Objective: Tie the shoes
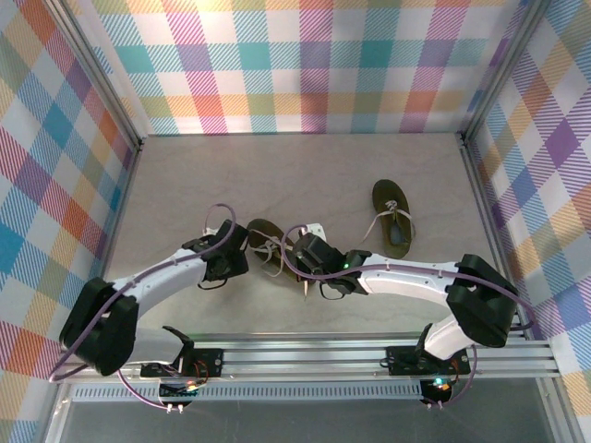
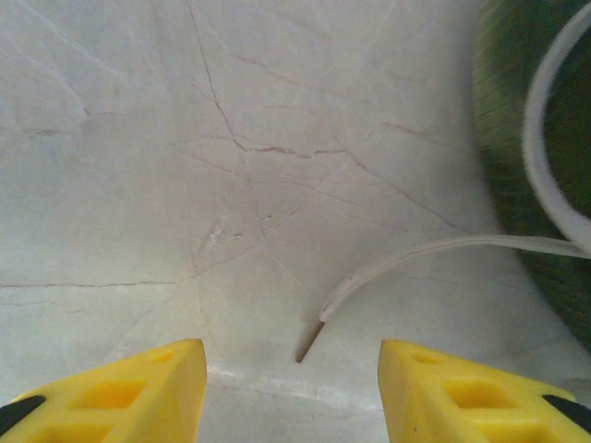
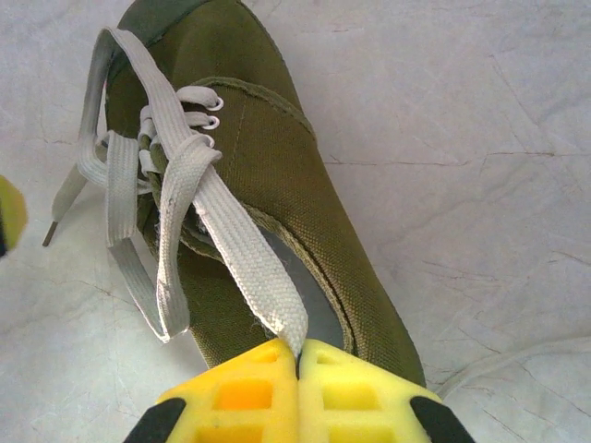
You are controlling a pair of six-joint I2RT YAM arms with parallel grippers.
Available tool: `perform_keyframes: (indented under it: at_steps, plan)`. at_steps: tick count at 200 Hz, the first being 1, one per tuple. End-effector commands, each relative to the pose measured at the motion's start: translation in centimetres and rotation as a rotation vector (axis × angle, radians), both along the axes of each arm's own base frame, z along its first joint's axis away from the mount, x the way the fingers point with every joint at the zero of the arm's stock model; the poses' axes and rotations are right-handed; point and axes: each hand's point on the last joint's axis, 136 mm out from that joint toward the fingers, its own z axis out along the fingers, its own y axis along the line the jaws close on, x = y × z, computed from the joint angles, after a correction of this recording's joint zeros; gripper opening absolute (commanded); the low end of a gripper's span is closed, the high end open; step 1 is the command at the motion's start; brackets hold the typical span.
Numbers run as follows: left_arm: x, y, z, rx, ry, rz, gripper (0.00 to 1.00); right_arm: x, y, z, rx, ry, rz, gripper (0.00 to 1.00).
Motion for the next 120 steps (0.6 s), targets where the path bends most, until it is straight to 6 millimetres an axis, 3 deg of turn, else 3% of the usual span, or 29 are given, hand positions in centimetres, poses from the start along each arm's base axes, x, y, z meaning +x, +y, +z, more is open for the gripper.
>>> perform_keyframes:
  at_steps: [1, 68, 97, 120]
  plan:
    - [2.0, -1.0, 0.6, -0.007, -0.031, -0.046, 0.55, 0.2, 0.0, 1.2, 0.019, -0.014, 0.008, 0.0]
    - [3.8, -2.7, -2.1, -0.002, 0.024, -0.085, 0.58, 0.1, -0.3, 1.4, 0.034, -0.009, 0.011, 0.0]
    - [4.0, -2.5, -2.8, 0.015, 0.032, -0.066, 0.32, 0.3, -0.5, 2.3, 0.036, -0.029, 0.013, 0.0]
    - [4.5, -1.9, -1.6, 0.034, -0.006, -0.035, 0.15, 0.8, -1.6, 2.9, -0.017, -0.053, -0.015, 0.0]
